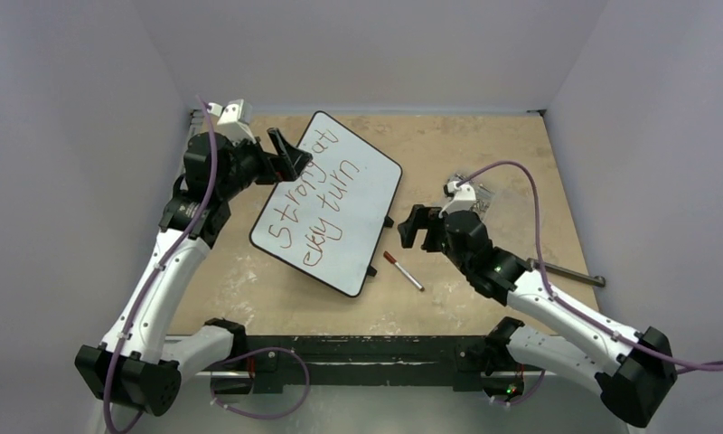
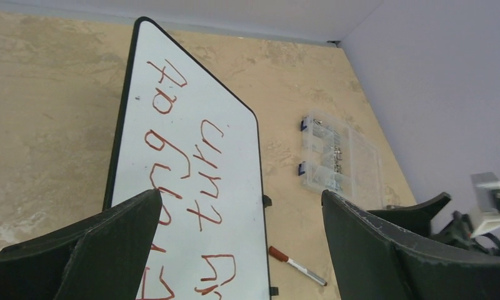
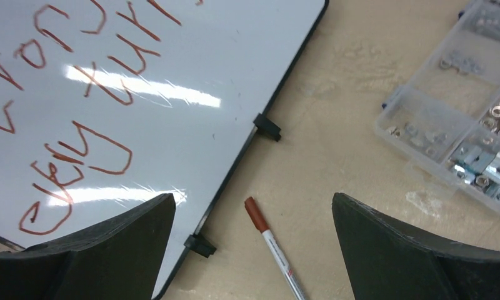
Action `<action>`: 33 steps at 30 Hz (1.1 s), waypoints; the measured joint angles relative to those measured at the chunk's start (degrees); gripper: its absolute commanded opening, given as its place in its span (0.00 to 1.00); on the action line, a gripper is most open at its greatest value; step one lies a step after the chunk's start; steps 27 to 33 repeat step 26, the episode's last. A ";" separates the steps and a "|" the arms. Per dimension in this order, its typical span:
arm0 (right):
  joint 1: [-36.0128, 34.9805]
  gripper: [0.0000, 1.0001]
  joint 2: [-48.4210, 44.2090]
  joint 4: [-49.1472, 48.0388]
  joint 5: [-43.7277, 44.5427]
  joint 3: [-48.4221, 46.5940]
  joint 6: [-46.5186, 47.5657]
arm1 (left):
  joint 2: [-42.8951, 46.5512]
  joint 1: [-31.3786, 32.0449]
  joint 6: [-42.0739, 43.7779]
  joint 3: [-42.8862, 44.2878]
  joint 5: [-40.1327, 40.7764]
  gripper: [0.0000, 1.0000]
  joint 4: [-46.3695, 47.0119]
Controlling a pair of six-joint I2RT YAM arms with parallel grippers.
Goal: Write a sentence on the whiteboard
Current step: Reset both arms
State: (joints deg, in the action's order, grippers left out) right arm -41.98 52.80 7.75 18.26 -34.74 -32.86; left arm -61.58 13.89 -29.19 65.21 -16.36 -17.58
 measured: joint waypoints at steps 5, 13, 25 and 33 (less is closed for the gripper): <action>0.00 0.99 -2.69 -1.01 1.11 -5.05 5.64 | 1.86 0.00 3.48 0.04 4.55 1.00 -1.07; 0.00 0.99 -8.72 -2.19 4.72 -7.23 8.79 | 4.63 0.00 9.09 0.37 11.78 1.00 -2.84; 0.00 0.99 -22.10 -2.03 6.73 -3.74 9.51 | 6.40 0.00 11.41 0.57 14.82 1.00 -3.30; 0.00 0.99 -22.14 -1.99 6.91 -3.65 9.33 | 6.45 0.00 11.43 0.57 14.91 1.00 -3.34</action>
